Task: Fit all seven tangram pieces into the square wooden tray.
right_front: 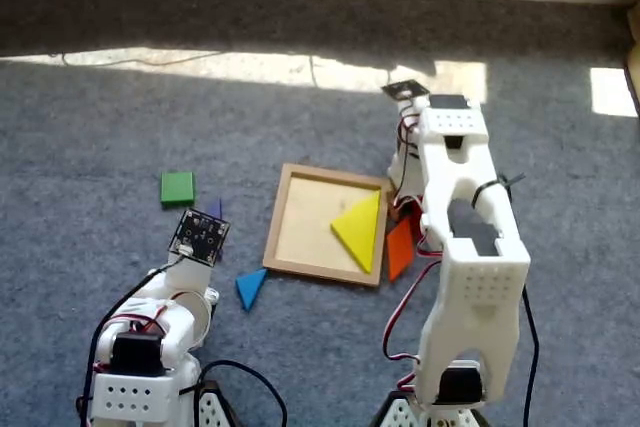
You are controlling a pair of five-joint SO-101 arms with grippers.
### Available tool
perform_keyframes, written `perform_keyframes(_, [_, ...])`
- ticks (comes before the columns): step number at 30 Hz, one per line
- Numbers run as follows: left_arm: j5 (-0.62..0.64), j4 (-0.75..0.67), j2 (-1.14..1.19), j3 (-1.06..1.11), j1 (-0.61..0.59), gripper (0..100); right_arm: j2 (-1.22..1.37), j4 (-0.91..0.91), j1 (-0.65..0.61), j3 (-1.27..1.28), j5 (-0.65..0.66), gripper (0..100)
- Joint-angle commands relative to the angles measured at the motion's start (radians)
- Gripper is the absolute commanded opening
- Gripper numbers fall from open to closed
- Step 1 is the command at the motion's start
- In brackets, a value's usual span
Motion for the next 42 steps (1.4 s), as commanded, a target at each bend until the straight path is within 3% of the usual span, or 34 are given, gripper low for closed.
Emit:
perform_keyframes(1, [0.002,0.003,-0.012,0.021,-0.012,1,-0.001,0.019,-0.024,-0.012,0.012,14.6])
perform_keyframes(11, [0.002,0.003,-0.012,0.021,-0.012,1,-0.036,0.114,-0.025,-0.036,0.015,4.8])
perform_keyframes(14, [0.002,0.003,-0.012,0.021,-0.012,1,-0.088,0.117,-0.024,-0.035,0.077,0.5])
perform_keyframes(28, [0.002,0.003,-0.012,0.021,-0.012,1,-0.357,0.312,0.019,-0.001,0.192,0.5])
perform_keyframes(34, [0.002,0.003,-0.012,0.021,-0.012,1,-0.43,0.371,-0.073,-0.001,0.184,0.5])
perform_keyframes(42, [0.002,0.003,-0.012,0.021,-0.012,1,-0.444,0.374,-0.346,0.056,0.13,0.5])
